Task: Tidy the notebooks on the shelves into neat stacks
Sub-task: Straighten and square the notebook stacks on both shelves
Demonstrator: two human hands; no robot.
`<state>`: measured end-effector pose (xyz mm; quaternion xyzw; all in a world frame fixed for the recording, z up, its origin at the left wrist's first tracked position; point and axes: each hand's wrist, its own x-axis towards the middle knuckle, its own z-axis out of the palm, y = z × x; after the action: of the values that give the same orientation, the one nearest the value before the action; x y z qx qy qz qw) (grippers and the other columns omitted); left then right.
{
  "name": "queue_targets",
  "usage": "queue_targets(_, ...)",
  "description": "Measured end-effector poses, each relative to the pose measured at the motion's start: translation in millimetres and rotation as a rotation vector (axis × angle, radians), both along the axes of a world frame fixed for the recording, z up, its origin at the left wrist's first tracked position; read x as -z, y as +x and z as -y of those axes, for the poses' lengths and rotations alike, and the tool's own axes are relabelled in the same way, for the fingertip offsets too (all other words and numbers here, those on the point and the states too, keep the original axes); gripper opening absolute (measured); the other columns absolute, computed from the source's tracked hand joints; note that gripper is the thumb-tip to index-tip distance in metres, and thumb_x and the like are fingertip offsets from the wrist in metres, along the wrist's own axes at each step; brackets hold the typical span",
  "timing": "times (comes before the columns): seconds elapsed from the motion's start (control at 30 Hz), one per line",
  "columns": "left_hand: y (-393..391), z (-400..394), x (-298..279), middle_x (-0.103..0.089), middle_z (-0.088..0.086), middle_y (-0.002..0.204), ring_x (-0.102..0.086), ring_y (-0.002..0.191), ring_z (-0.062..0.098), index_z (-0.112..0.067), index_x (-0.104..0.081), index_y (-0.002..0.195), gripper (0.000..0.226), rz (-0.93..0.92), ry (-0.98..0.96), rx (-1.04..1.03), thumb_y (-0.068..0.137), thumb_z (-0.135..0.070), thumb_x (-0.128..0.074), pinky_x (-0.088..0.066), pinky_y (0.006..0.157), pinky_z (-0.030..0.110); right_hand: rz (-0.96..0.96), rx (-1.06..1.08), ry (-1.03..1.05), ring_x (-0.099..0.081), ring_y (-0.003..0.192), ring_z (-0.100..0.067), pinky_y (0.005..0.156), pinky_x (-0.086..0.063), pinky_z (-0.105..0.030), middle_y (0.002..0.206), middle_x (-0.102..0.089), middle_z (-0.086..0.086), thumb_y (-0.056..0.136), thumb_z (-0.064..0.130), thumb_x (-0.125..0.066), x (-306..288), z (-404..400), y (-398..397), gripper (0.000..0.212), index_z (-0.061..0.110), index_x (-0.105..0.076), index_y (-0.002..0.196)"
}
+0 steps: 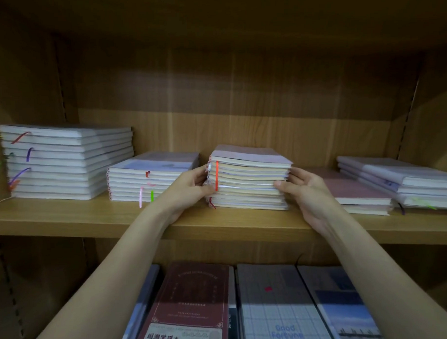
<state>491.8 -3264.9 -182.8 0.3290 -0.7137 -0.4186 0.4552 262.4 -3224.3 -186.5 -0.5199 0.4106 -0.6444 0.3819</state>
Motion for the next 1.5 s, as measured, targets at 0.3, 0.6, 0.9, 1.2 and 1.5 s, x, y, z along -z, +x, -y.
queue_targets(0.3, -2, 6, 11, -0.064, 0.008, 0.118, -0.058, 0.112, 0.018, -0.005, -0.056, 0.124, 0.033, -0.049, -0.019, -0.263, 0.094, 0.001, -0.046, -0.041, 0.104, 0.04, -0.498, 0.163, -0.003, -0.061, 0.104, -0.011, 0.099, -0.046, -0.037, 0.111, -0.065, 0.009, 0.062, 0.027, -0.084, 1, 1, 8, 0.059, 0.024, -0.057, 0.115)
queue_targets(0.6, -2, 3, 12, -0.068, -0.003, 0.102, -0.062, 0.103, 0.015, -0.022, -0.066, 0.104, 0.027, -0.013, -0.067, -0.299, 0.095, -0.006, -0.046, -0.045, 0.1, 0.041, -0.403, 0.083, -0.009, -0.06, 0.105, -0.01, 0.099, -0.045, -0.031, 0.111, -0.065, 0.007, 0.07, 0.01, -0.079, 2, 0, 7, 0.051, 0.022, -0.056, 0.114)
queue_targets(0.9, -4, -5, 6, -0.058, -0.001, 0.126, -0.052, 0.12, 0.012, -0.014, -0.046, 0.136, 0.049, 0.048, -0.115, -0.216, 0.091, 0.006, -0.047, -0.041, 0.101, 0.027, -0.319, 0.095, -0.023, -0.061, 0.104, -0.013, 0.096, -0.046, -0.03, 0.111, -0.065, 0.002, 0.074, 0.004, -0.076, 4, 1, 5, 0.046, 0.021, -0.055, 0.112)
queue_targets(1.2, -4, -13, 4, -0.058, -0.002, 0.124, -0.054, 0.115, 0.011, -0.013, -0.043, 0.137, 0.059, 0.069, -0.139, -0.237, 0.084, 0.009, -0.058, -0.041, 0.097, 0.022, -0.332, 0.239, -0.043, -0.063, 0.1, -0.013, 0.093, -0.05, -0.031, 0.111, -0.067, -0.003, 0.068, 0.007, -0.081, 5, 0, 5, 0.057, 0.009, -0.059, 0.121)
queue_targets(1.5, -6, -14, 3, -0.056, 0.002, 0.129, -0.052, 0.12, 0.013, -0.012, -0.043, 0.137, 0.056, 0.065, -0.123, -0.2, 0.086, 0.004, -0.058, -0.04, 0.097, 0.019, -0.304, 0.227, -0.04, -0.064, 0.091, -0.01, 0.083, -0.05, -0.027, 0.092, -0.067, 0.011, 0.068, 0.011, -0.082, 4, 1, 6, 0.032, 0.022, -0.065, 0.092)
